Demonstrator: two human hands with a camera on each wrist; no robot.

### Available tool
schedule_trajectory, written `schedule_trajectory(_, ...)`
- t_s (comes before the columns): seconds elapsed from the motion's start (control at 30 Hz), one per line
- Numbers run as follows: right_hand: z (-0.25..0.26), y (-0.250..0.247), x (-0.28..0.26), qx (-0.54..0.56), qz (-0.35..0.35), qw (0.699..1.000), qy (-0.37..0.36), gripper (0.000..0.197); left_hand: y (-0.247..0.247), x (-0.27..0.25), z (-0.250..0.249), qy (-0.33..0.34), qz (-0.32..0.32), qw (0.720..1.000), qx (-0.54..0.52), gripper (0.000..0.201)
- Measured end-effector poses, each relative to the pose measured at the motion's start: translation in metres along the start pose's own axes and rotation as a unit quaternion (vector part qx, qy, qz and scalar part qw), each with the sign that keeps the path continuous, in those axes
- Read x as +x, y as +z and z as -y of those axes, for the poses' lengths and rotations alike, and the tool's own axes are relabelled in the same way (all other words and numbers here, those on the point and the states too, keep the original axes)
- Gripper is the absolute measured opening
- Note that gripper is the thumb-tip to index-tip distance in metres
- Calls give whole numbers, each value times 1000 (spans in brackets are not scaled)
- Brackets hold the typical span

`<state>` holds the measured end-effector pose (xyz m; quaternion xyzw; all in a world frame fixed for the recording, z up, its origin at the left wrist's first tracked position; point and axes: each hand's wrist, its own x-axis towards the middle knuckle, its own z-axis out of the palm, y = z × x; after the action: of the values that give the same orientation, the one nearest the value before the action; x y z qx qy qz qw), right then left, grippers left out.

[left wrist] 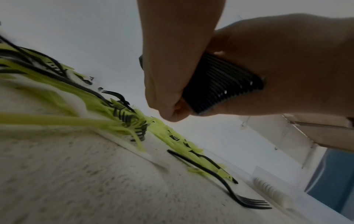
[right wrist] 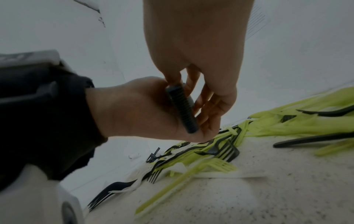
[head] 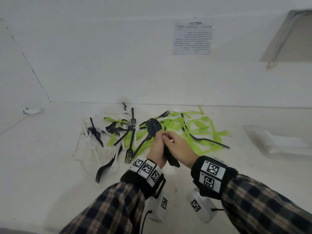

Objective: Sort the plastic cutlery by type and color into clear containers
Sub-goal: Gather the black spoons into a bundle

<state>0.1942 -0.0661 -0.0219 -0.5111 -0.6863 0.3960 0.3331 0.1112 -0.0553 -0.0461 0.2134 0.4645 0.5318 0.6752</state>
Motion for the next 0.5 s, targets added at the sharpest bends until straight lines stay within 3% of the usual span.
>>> schedule_trajectory(0.13,-8,-10,-5,7,-11,1000,6,24,9,8,2,12,-6,1000,17,32)
schedule_trajectory(0.27,-17,-23,-10,-25,-59,998,-9,23,24,10,11,4,30,999,31,34)
schedule_trajectory(0.5,-37,-66,-20,18,-88,996,17,24,69,19,31,-14,62,997,39,46)
